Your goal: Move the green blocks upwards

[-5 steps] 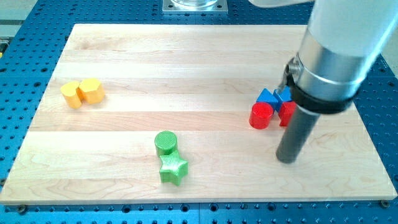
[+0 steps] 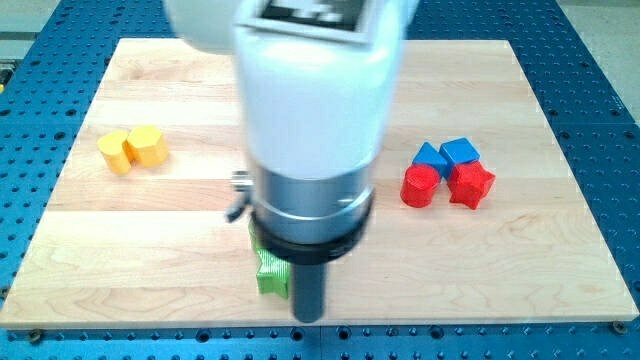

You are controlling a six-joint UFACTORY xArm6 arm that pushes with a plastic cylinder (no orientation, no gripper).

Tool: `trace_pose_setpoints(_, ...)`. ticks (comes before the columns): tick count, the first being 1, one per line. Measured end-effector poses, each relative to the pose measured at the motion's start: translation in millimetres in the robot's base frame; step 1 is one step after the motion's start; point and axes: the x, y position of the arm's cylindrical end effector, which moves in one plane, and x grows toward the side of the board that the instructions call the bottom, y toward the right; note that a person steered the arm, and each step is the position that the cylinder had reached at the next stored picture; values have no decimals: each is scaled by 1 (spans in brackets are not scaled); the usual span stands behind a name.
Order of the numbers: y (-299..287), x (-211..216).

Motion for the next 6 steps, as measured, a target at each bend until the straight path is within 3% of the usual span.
trace_pose_setpoints(2, -23, -11)
trace_pose_setpoints(6, -30, -147)
